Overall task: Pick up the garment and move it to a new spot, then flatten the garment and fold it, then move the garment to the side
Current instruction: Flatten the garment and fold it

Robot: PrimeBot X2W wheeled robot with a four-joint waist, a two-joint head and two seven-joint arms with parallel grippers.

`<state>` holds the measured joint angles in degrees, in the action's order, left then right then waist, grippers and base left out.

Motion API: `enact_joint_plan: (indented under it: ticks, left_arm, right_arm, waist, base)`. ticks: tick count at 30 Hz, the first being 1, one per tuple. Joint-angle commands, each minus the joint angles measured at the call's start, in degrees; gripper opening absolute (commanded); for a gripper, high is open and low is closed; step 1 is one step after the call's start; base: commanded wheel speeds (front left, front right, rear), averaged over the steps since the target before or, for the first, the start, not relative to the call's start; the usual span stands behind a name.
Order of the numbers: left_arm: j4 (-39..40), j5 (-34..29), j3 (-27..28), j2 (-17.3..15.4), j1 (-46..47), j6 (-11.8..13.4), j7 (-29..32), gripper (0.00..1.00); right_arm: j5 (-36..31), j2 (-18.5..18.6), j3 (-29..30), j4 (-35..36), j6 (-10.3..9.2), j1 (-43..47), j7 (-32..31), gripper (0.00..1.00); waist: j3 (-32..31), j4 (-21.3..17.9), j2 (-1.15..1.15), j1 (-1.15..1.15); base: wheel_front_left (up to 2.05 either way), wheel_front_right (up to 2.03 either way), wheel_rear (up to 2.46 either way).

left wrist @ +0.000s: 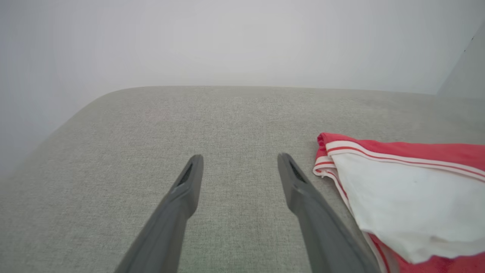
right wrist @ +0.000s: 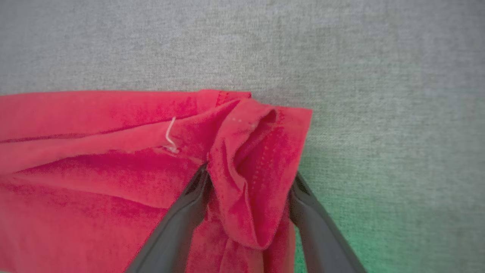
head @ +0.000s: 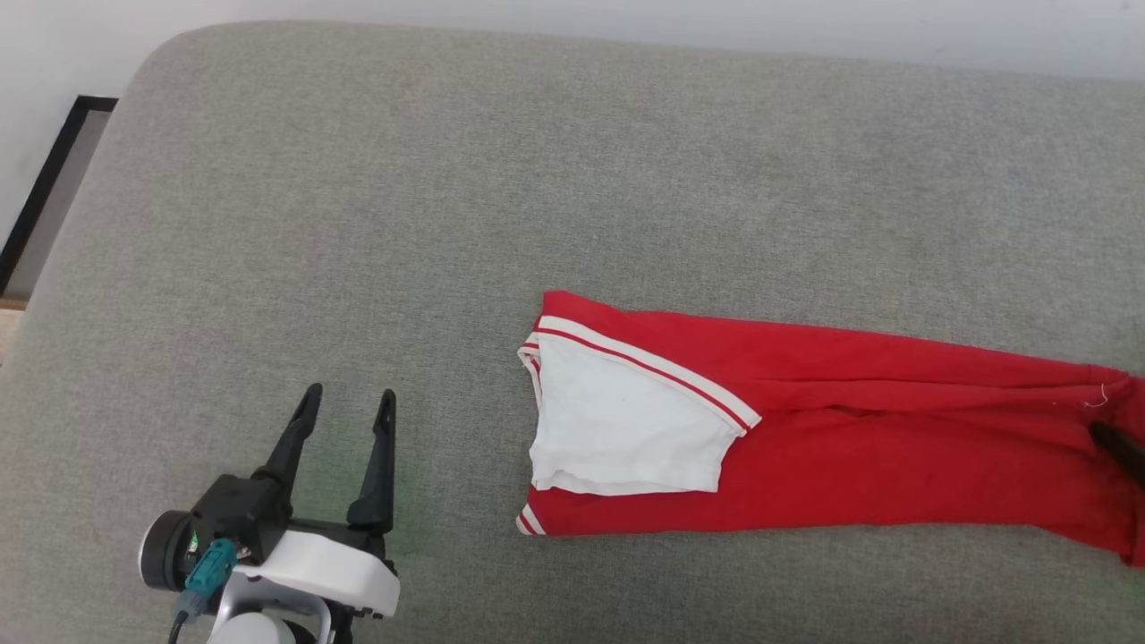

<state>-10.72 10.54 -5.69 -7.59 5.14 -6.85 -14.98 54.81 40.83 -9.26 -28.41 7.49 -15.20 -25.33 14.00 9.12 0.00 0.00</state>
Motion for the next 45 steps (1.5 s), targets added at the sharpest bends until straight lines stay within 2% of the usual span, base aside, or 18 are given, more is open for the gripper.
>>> enact_joint_plan:
  ticks: [1, 9, 16, 23, 30, 35, 40, 45]
  left_arm:
    - [-0.1, -0.6, 0.8, 0.4, -0.8, -0.2, -0.3, 1.0]
    - [-0.1, -0.8, 2.6, 1.5, -0.1, -0.7, -0.3, 1.0]
    - [1.9, -0.4, 1.6, 0.7, -0.3, -0.7, -0.3, 1.0]
    - [3.4, 2.5, 0.4, -0.2, 0.1, -0.6, -0.3, 1.0]
    - [3.3, 2.9, 0.0, -1.0, 0.6, -0.6, -0.3, 1.0]
    - [2.8, 2.6, 0.2, -0.3, 0.3, -0.6, -0.3, 1.0]
    - [2.0, 2.7, 0.2, 0.4, -0.4, -0.6, -0.3, 1.0]
    - [0.9, 2.6, -0.7, 0.3, -0.5, -0.6, -0.3, 1.0]
  right_arm:
    - [-0.1, -1.7, -1.5, -1.0, -0.01, 1.1, -1.8, 0.0]
    - [0.0, -0.6, 0.0, -0.6, -0.21, -0.4, -2.0, 0.0]
    - [-0.1, 1.4, 2.1, -0.3, -0.2, -1.3, -1.3, 0.0]
    - [0.2, 6.3, 5.9, -0.8, -0.14, -2.3, -0.7, 0.0]
    - [0.7, 10.7, 11.1, -4.6, -0.13, -3.2, -0.8, 0.0]
    - [1.2, 12.0, 13.3, -6.6, -0.03, -2.5, -0.2, 0.0]
    - [0.7, 11.4, 12.0, -3.7, -0.02, -1.4, -0.5, 0.0]
    - [-0.5, 10.5, 8.8, 4.3, -0.01, -0.1, -1.9, 0.0]
  waist:
    - [0.1, -0.2, 0.0, 0.0]
    - [0.8, -1.2, 0.0, 0.0]
    - [1.0, -2.7, 0.0, 0.0]
    - [1.3, -4.6, 0.0, 0.0]
    - [1.5, -5.7, 0.0, 0.0]
    - [1.1, -5.7, 0.0, 0.0]
    - [0.3, -5.7, 0.0, 0.0]
    - [-0.5, -5.3, 0.0, 0.0]
  base:
    - [0.0, 0.0, 0.0]
    - [0.0, 0.0, 0.0]
    - [0.0, 0.0, 0.0]
    - [0.0, 0.0, 0.0]
    - [0.0, 0.0, 0.0]
    - [0.0, 0.0, 0.0]
    - [0.0, 0.0, 0.0]
    - [0.0, 0.0, 0.0]
